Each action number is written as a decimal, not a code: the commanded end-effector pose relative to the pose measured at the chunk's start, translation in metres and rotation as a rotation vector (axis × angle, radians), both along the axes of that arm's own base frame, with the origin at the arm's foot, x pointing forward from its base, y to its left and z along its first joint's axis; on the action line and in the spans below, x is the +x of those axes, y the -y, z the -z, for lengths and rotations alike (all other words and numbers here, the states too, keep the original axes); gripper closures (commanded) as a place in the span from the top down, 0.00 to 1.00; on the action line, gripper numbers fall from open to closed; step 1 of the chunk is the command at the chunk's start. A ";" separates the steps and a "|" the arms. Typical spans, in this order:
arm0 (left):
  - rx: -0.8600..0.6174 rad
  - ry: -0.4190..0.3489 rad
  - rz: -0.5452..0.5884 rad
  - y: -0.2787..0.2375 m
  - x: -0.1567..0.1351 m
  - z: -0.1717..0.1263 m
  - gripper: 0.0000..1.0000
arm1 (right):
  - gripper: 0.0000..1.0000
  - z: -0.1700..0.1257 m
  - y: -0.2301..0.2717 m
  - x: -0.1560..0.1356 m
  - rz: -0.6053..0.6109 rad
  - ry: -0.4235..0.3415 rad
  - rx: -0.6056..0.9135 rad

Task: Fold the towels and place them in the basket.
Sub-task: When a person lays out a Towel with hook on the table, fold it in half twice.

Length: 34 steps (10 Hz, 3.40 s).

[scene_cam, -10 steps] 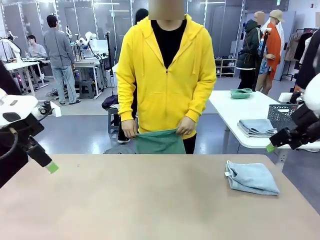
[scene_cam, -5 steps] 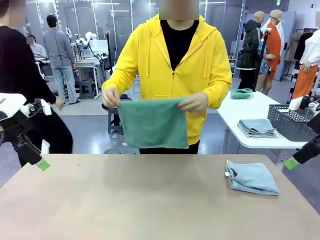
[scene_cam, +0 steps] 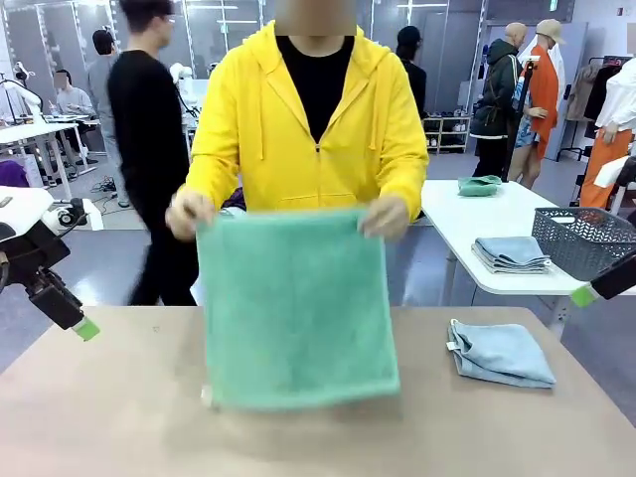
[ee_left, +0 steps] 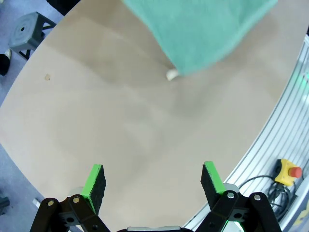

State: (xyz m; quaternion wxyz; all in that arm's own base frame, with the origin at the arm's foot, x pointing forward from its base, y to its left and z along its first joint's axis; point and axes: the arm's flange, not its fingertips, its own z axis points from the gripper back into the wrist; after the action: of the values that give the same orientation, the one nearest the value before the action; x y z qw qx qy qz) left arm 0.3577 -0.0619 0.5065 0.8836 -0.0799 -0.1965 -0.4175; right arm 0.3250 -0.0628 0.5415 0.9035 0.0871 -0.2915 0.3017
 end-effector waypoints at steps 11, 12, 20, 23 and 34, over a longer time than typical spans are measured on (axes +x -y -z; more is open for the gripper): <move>0.000 0.001 -0.001 0.000 0.000 -0.001 1.00 | 1.00 0.000 -0.005 -0.002 -0.023 -0.009 -0.034; 0.000 0.001 -0.001 0.000 0.000 -0.001 1.00 | 1.00 0.000 -0.005 -0.002 -0.023 -0.009 -0.034; 0.305 0.040 0.423 0.052 -0.004 -0.004 1.00 | 1.00 -0.004 -0.114 -0.027 -0.473 0.086 -0.324; 0.374 0.059 0.618 0.084 -0.019 0.017 1.00 | 1.00 0.011 -0.193 -0.057 -0.721 0.131 -0.515; 0.359 0.081 0.751 0.141 -0.005 0.094 1.00 | 1.00 0.139 -0.265 0.023 -0.743 -0.109 -0.560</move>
State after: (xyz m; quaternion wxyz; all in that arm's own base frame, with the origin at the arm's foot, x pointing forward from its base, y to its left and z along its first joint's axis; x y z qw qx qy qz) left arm 0.3472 -0.2030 0.4189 0.6742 0.0451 -0.0948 -0.7310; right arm 0.3480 0.2008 0.4057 0.7329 -0.0669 -0.0903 0.6710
